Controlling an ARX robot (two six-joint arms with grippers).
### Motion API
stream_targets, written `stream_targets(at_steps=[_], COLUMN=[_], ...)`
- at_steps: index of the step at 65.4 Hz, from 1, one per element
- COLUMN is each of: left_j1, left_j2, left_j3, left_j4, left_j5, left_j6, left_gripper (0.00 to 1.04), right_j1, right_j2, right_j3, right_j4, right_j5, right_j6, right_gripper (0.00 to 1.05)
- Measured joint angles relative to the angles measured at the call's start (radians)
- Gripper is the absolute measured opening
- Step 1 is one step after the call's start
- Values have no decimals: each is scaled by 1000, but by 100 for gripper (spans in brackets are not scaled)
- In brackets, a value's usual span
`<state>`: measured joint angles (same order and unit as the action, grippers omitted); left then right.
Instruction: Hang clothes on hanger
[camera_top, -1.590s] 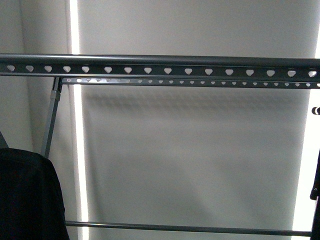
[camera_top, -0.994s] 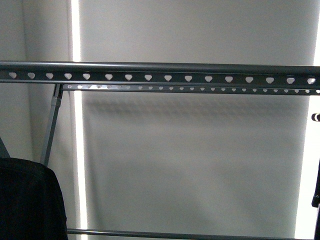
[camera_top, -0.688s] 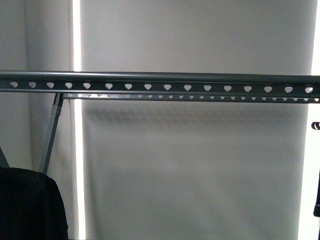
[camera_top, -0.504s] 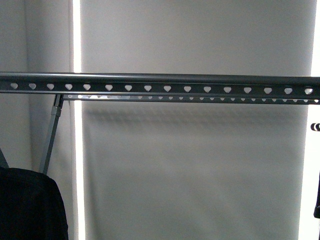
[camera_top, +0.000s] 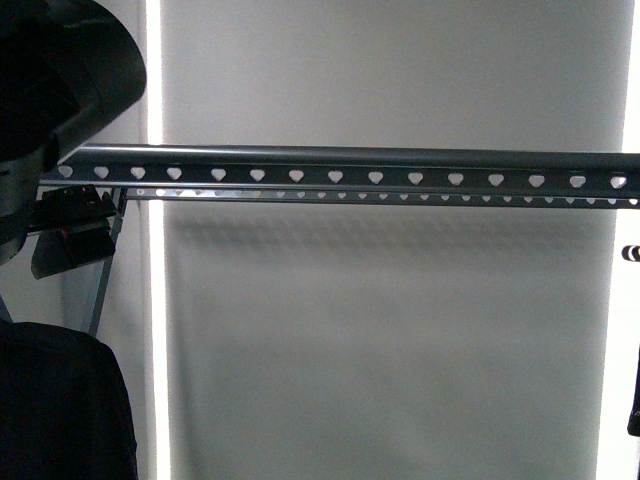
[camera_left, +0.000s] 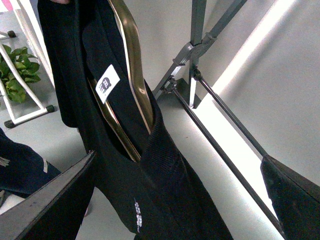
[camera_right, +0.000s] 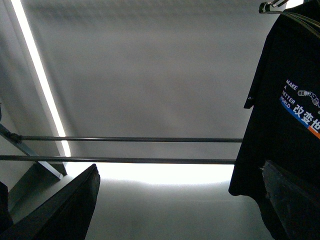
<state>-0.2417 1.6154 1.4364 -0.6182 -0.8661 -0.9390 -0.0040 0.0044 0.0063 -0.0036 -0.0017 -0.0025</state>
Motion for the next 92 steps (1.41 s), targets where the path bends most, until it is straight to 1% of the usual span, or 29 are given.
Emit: stream_targets(at_steps=[9, 18, 47, 48, 52, 53, 56, 59, 64, 68, 70, 72, 78, 84, 89, 92], left_j1=[-9, -10, 4, 5, 10, 11, 13, 10, 3, -11, -14, -20, -22, -22, -25, -31], left_j2=[48, 82, 144, 144, 145, 145, 145, 146, 146, 148, 148, 149, 149, 150, 150, 145], left_j3=[40, 47, 26, 25, 16, 14, 10, 8, 8, 8, 8, 9, 13, 14, 12, 2], left_j4=[-38, -43, 24, 24, 22, 22, 24, 19, 1, -14, -22, -34, -37, -35, 0, 49], left_j5=[-13, -20, 5, 5, 5, 5, 5, 0, -10, -34, -45, -57, -67, -66, -60, -51], left_j6=[-40, -60, -65, -65, -65, -64, -62, -61, -67, -87, -98, -113, -119, -128, -116, -96], left_gripper=[98, 98, 98, 97, 83, 78, 71, 60, 49, 38, 35, 28, 13, 8, 7, 7], right_j1=[0, 0, 0, 0, 0, 0, 0, 0, 0, 0, 0, 0, 0, 0, 0, 0], right_j2=[0, 0, 0, 0, 0, 0, 0, 0, 0, 0, 0, 0, 0, 0, 0, 0], right_j3=[0, 0, 0, 0, 0, 0, 0, 0, 0, 0, 0, 0, 0, 0, 0, 0], right_j4=[0, 0, 0, 0, 0, 0, 0, 0, 0, 0, 0, 0, 0, 0, 0, 0], right_j5=[0, 0, 0, 0, 0, 0, 0, 0, 0, 0, 0, 0, 0, 0, 0, 0], right_j6=[0, 0, 0, 0, 0, 0, 0, 0, 0, 0, 0, 0, 0, 0, 0, 0], right_gripper=[97, 97, 97, 97, 97, 97, 97, 97, 97, 97, 97, 97, 97, 97, 97, 97])
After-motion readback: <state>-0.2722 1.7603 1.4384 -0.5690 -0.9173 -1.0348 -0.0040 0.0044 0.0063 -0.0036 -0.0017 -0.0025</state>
